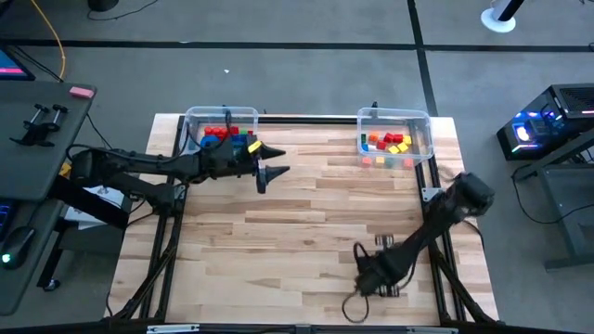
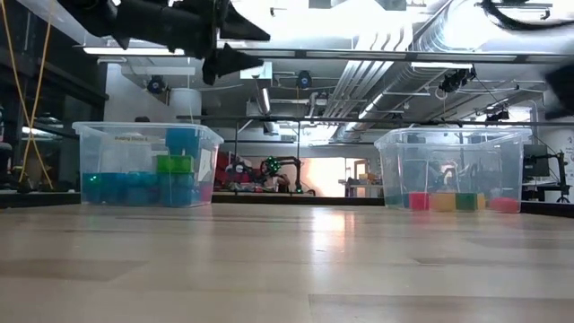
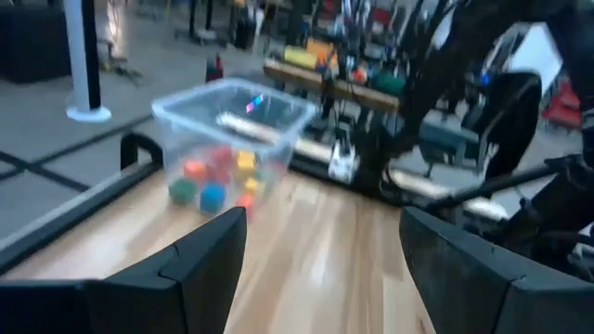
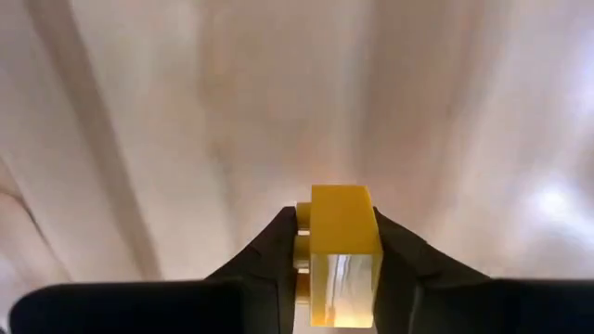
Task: Sort blocks by size
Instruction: Put the small game piece into the right transparent bin
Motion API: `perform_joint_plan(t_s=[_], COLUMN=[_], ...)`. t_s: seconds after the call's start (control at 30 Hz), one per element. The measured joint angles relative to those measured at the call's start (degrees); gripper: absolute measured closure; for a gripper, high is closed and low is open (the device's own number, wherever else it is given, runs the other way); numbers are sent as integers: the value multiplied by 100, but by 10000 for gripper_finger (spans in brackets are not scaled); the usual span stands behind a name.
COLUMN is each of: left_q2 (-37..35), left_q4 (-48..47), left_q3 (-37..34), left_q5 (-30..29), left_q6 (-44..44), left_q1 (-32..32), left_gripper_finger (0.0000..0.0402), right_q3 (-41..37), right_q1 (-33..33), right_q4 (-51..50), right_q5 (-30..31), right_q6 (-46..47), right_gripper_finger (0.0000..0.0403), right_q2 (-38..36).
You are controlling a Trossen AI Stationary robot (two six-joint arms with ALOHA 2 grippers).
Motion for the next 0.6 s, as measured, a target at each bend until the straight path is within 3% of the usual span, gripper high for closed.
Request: perform_joint_plan(t_s=[0.2, 0.3, 0.5, 0.6], left_q2=[-8, -8, -8, -8], left_q4=[159, 130, 86, 92], left_q3=[296, 403, 422, 422], left_q5=[2, 0, 2, 3], left_q6=[5, 4, -117, -458], left_q1=[185, 222, 216, 211], left_gripper_finger=[134, 133, 133, 133], right_q3=[-82, -96, -98, -96], right_q1=[-1116, -2094, -4252, -5187], right_q4=[-1126, -1448, -1035, -1008], right_q5=[1055, 2025, 4227, 5012], right_q6=[-691, -619, 52, 224], right_gripper_finger=[316, 316, 316, 316], right_q2=[-1278, -2130, -3907, -4570])
